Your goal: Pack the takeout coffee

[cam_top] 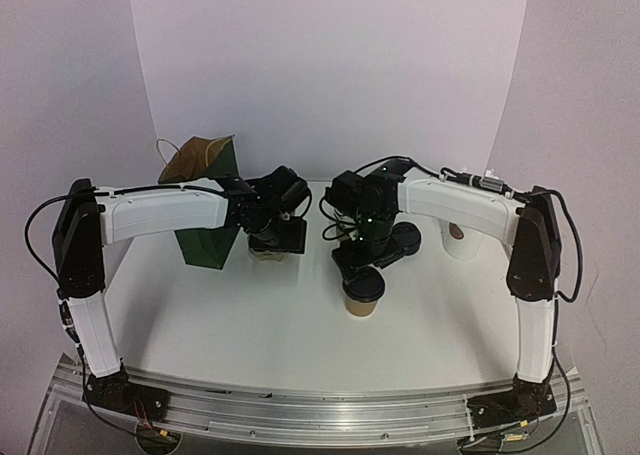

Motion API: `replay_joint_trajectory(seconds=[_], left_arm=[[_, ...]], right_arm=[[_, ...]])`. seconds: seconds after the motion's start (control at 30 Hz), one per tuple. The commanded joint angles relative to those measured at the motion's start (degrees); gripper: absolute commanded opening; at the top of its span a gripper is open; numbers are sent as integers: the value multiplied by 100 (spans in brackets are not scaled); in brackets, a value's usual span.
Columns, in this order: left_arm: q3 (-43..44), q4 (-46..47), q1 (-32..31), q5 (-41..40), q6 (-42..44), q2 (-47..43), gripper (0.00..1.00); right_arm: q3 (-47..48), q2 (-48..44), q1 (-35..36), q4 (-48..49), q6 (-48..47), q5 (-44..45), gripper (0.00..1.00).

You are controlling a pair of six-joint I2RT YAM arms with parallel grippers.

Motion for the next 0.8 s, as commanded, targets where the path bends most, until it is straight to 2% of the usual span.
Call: replay_joint_trajectory(seconds=[0.0, 0.23, 0.4, 0.6, 0.77], left_arm=[[234, -43, 13, -73, 61, 14, 61], [266, -138, 13, -156, 100, 2, 61], [314, -267, 17, -97, 82, -3, 61], [138, 128, -4, 709, -78, 112, 61], [422, 288, -149, 1349, -132, 688, 61]], right_arm=[[45, -298, -24, -90, -30, -142, 89], [-619, -843, -58, 345, -942, -277, 95], [-926, -1112, -251, 450, -824, -381, 96], [-1564, -1615, -498, 776, -536, -561, 96], [-1710, -1907, -617, 848, -898, -707, 96]])
